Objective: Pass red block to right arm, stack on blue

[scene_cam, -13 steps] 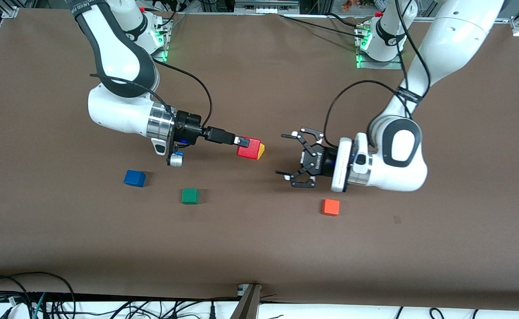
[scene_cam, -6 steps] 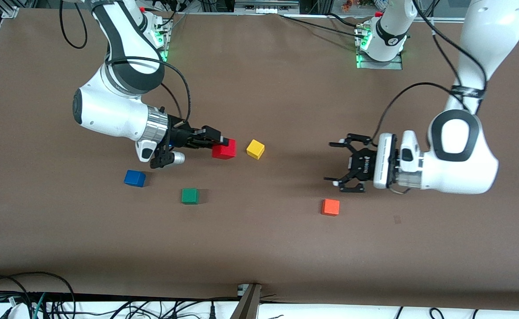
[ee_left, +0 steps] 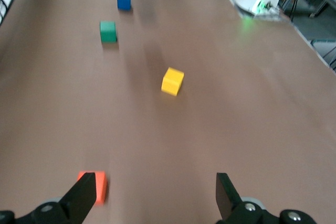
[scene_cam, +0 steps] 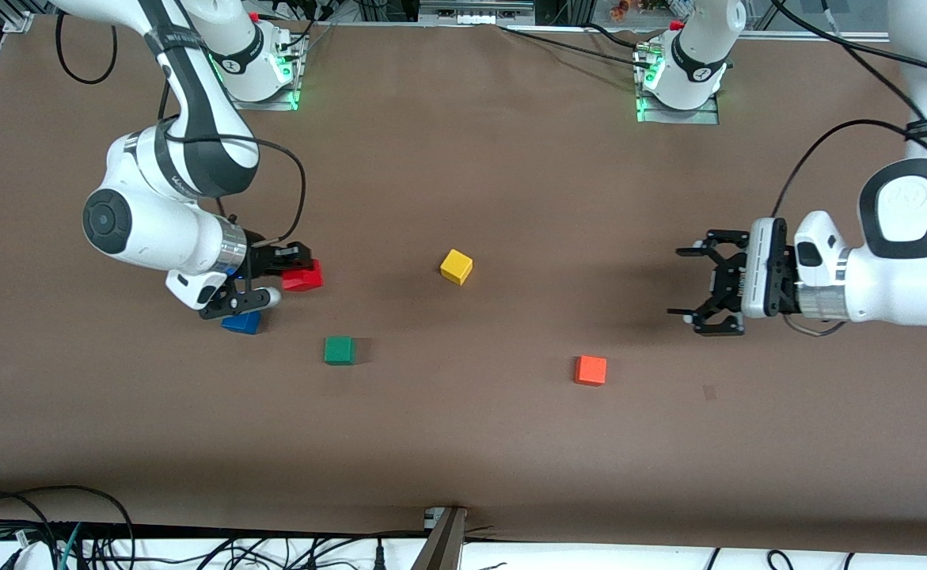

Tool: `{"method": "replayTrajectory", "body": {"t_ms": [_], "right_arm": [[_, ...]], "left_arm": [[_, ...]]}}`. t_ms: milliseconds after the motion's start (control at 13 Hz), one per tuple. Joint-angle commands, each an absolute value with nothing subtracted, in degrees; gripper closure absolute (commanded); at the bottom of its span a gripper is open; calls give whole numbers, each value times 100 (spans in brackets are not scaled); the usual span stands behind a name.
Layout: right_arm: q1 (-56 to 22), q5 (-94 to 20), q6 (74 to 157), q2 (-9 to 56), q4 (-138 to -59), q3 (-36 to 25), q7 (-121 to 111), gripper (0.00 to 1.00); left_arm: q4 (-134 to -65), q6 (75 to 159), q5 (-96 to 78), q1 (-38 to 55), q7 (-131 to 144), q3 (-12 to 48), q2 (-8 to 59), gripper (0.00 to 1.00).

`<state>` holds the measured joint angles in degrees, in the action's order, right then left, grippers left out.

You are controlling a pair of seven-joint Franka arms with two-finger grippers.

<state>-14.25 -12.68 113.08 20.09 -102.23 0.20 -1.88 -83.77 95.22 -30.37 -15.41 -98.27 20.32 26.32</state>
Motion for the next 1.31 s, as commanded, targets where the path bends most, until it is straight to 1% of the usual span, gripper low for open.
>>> {"method": "replayTrajectory", "body": {"t_ms": [0,77,231,308,385,462,538,615,846,1000,1077,1231], "right_arm": [[-1450,-268,11171,2161,-10231,-324,-10,94],[-1450,145,11223,2249,-10230,-403,270,94],[-1433,334,11555,2390,-10239,-518,797,94],[-1415,334,11740,2425,-10239,-545,965,93],[-1389,299,11960,2574,-10248,-545,1010,93],[-1345,273,12214,2662,-10274,-545,1011,93],[-1310,272,12339,2724,-10274,-545,1011,92],[-1223,246,12357,2733,-10283,-545,1011,92],[-1195,229,12453,2821,-10266,-536,1011,90],[-1204,229,12472,2839,-10283,-536,1019,88],[-1204,220,12437,2830,-10283,-527,1020,88],[-1204,211,12454,2839,-10301,-527,1011,87]], "left_arm": [[-8910,9492,-2279,-1503,-9188,1846,1639,0],[-9095,9483,-1946,-1486,-8697,1828,1261,0],[-9281,9440,-1532,-1302,-7669,1724,688,0],[-9299,9300,-1242,-935,-7012,1409,477,0],[-9308,9194,-1074,-453,-6170,902,292,0],[-9308,9080,-890,-109,-5622,566,186,0],[-9334,9053,-818,-71,-5407,502,63,0],[-9386,9053,-817,-53,-5257,388,-43,0],[-9396,9044,-485,481,-4109,-419,-210,0],[-9396,8948,15,677,-3081,-519,-228,0],[-9378,8730,200,738,-2850,-519,-237,0],[-9360,8657,500,773,-2690,-510,-281,0]]}}
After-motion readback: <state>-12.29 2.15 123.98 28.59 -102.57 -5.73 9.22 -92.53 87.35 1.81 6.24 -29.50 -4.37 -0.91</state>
